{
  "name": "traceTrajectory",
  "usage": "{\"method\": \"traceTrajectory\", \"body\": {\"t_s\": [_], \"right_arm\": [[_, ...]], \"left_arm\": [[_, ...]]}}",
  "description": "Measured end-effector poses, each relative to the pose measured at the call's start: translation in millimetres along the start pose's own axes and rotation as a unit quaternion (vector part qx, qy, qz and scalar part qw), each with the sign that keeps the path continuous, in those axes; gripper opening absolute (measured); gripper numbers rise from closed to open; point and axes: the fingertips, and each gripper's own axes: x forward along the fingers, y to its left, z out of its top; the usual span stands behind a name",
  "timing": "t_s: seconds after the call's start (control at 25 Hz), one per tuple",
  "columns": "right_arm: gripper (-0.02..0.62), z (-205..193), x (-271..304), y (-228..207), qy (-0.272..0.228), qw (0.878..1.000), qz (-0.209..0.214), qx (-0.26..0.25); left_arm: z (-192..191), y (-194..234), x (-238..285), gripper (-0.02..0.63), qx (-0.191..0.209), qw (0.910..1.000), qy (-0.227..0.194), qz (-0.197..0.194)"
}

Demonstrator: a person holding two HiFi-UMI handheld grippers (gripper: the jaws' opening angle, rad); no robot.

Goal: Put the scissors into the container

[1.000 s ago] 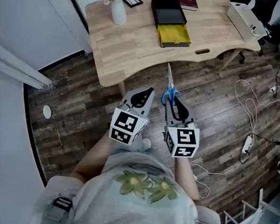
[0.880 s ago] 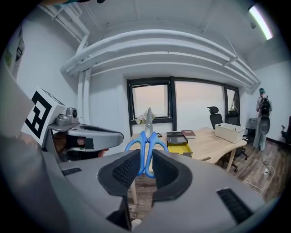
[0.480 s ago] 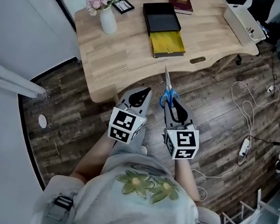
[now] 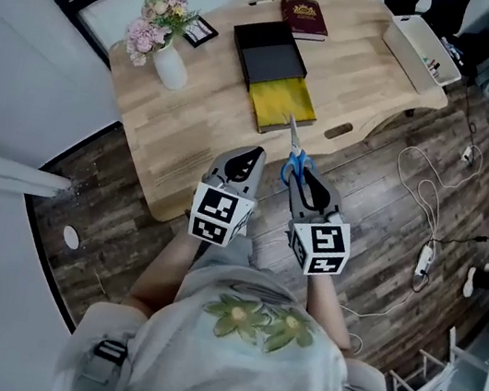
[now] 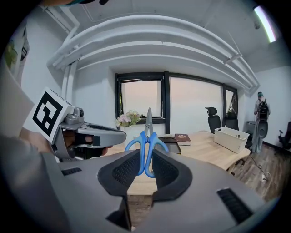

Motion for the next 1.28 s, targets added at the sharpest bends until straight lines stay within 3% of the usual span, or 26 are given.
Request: {"method": "traceTrajectory", "body": {"t_s": [0.48, 0.72, 1.0, 1.28], "right_arm": [[0.08, 14, 69, -28, 0.022, 1.0, -0.009, -0.007], [0.08, 8, 96, -40, 0.039, 0.999, 0.004, -0.009], [0.08, 11, 131, -59, 0.045, 0.997, 0.055, -0.029], [0.08, 25, 164, -87, 0.055, 0.985, 0.129, -0.1]], "left_arm": [[7, 58, 56, -0.006, -0.012, 0.9996, 0.011, -0.024], [2, 80, 74, -0.006, -0.024, 0.9995, 0.016, -0.014], [5, 102, 106, -0.006, -0.038, 0.9987, 0.024, 0.024], [13, 121, 136, -0.006, -0.056, 0.9958, 0.026, 0.068]]}}
